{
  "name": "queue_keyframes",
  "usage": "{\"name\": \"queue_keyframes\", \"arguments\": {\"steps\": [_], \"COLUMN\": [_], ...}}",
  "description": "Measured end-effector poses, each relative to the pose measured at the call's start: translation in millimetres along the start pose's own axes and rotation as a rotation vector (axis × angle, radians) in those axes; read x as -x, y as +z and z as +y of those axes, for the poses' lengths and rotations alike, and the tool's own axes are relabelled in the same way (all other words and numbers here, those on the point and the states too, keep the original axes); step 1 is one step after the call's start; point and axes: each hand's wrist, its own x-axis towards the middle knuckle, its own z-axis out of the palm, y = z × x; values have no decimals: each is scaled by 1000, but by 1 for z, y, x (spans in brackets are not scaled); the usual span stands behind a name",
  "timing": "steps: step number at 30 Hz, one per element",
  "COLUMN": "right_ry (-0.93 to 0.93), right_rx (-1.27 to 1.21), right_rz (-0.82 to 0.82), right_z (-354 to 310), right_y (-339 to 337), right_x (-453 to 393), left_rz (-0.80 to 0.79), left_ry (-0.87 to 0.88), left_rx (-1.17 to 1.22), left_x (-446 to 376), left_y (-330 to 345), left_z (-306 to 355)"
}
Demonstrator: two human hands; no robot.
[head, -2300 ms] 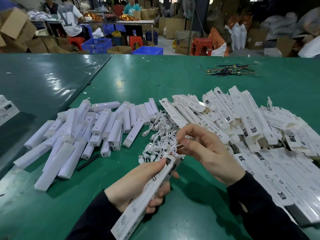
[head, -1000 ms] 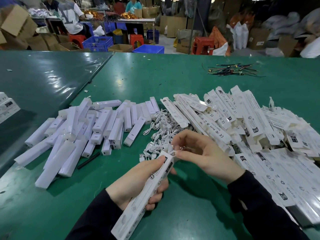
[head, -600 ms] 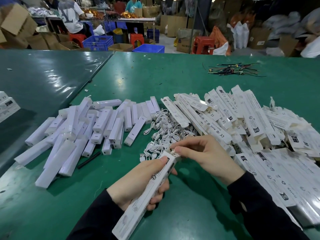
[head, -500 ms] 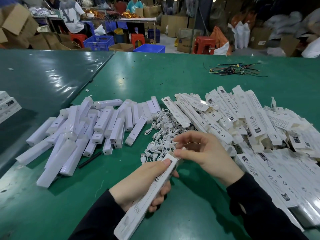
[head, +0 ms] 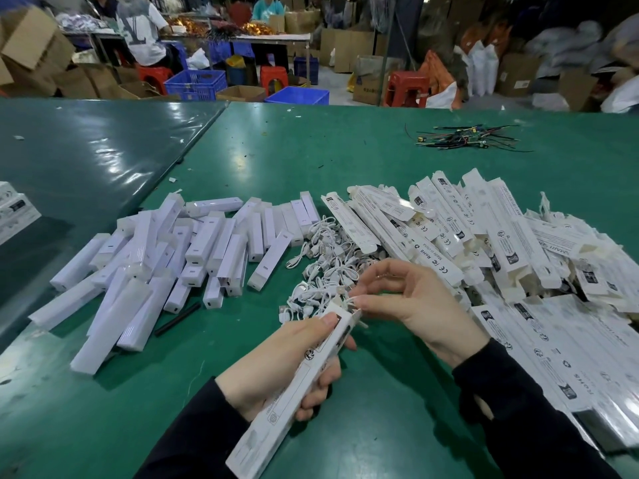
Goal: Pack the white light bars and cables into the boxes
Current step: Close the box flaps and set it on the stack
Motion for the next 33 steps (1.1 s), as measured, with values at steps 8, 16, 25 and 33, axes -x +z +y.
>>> {"name": "queue_keyframes", "arguments": {"steps": [8,16,25,33], "right_ry": [-168,-337,-434,-348], "right_rx": [82,44,26,94], "right_rz": [-101,-209,-28,-234], "right_z": [-6,-9,0,2], "right_y": [-6,-3,7,24], "right_x": [2,6,3,12], "left_rz": [-64,-13,466,493], "left_ry": [-11,28,266,219], "left_rx": [18,29,193,226], "left_x": [4,4,-1,-2], "left_y": [-2,-2,-9,-6], "left_z": [4,4,9,8]}}
